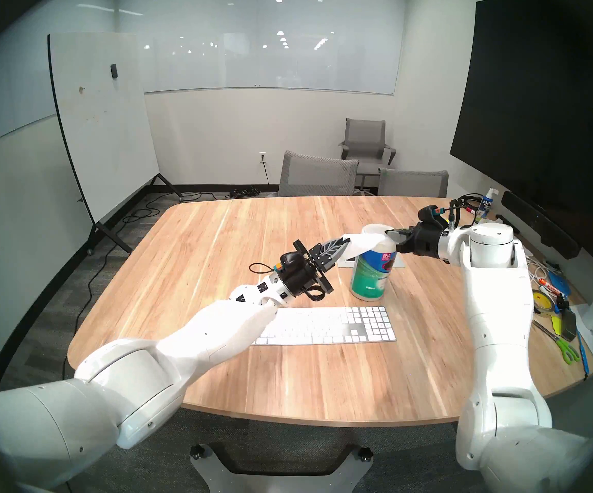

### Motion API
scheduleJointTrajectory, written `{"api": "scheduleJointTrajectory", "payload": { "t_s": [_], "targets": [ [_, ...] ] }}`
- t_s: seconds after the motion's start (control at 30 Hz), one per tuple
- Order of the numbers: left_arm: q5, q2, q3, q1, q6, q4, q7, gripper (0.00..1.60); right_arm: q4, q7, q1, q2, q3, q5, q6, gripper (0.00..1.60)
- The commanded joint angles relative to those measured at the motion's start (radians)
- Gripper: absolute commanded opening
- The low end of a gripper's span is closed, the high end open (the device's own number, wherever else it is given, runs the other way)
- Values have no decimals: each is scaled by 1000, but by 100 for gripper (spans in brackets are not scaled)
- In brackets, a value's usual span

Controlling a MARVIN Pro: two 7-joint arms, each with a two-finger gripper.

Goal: Wipe the keyboards and mice with a disinfecting wipe, then set the wipe down

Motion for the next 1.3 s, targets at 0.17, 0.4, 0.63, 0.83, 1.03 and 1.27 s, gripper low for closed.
{"api": "scheduleJointTrajectory", "payload": {
  "t_s": [0.17, 0.4, 0.63, 0.83, 1.03, 1.27],
  "targets": [
    [24, 75, 3, 38, 50, -190, 43, 0, -5, 4, 7, 1, 1, -1, -2, 0],
    [56, 117, -5, 66, 84, -272, 100, 0, -5, 6, 8, -1, 2, -4, -2, 0],
    [95, 158, -11, 104, 120, -370, 165, 0, -5, 8, 8, -3, 4, -7, -3, 0],
    [119, 192, -21, 134, 147, -445, 210, 0, -5, 9, 9, -4, 6, -9, -3, 0],
    [152, 233, -29, 173, 193, -535, 272, 0, -4, 11, 9, -5, 7, -12, -3, 0],
    [183, 258, -37, 201, 229, -590, 324, 0, -4, 13, 10, -7, 9, -15, -3, 0]
  ]
}}
